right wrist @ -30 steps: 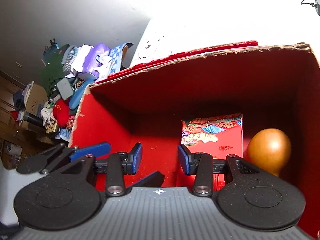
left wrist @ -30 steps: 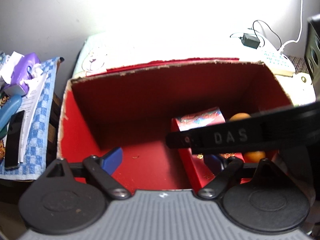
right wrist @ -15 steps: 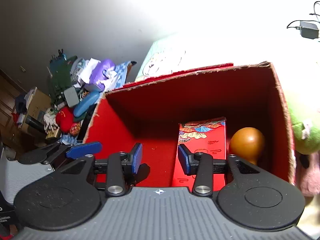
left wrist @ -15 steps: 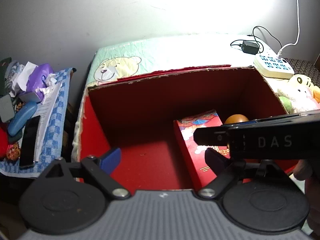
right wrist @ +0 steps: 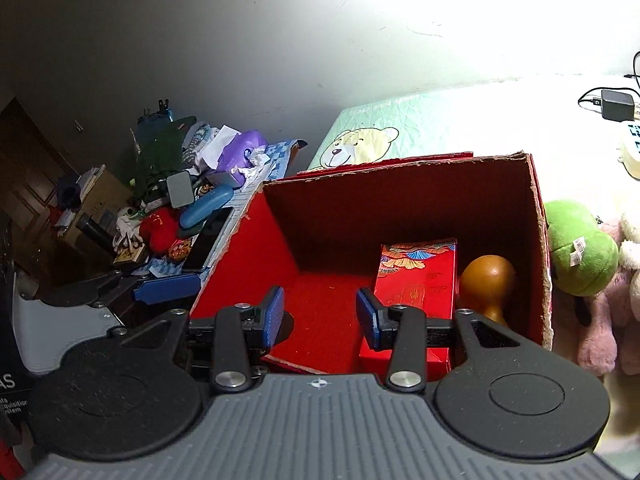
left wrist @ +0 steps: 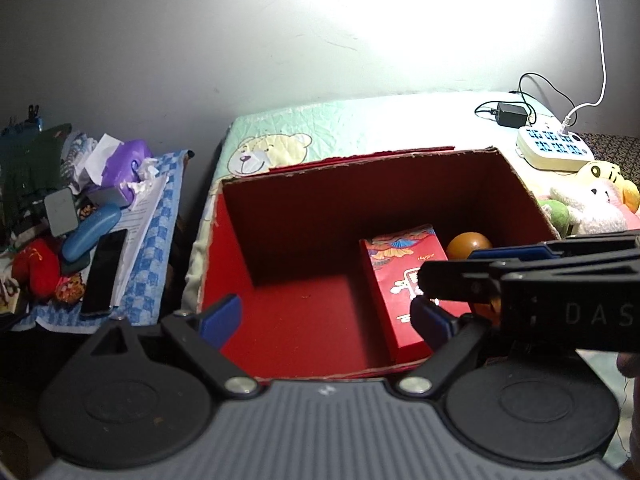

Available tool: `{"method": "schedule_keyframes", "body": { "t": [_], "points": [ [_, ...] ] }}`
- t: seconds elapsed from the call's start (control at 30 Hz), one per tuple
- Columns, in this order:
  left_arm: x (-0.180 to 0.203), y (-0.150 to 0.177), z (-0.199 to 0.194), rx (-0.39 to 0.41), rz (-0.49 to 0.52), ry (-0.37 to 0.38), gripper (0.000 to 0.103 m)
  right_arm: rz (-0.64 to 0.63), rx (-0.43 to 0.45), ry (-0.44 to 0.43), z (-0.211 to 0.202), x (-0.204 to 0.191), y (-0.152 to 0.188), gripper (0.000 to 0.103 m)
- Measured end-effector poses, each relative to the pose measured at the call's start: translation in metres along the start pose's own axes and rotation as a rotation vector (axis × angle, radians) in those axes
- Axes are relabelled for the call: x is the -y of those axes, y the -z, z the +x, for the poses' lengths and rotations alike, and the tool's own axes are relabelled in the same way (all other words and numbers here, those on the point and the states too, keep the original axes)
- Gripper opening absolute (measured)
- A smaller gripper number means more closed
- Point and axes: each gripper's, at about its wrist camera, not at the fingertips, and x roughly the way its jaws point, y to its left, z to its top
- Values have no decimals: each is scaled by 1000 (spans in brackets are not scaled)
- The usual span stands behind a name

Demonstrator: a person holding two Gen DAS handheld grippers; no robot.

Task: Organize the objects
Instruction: 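Open the right gripper and withdraw it from the red box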

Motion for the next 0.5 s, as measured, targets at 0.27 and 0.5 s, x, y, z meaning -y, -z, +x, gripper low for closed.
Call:
{"method": "schedule_keyframes", "body": {
  "t": [0.27, 0.5],
  "points": [
    [12, 18, -19, -15, -30, -46, 92, -6, -10, -29, -21, 5, 19, 44],
    [21, 35, -27, -35, -51, -85, 92, -8, -33, -59, -31, 8, 35, 44]
  ]
}}
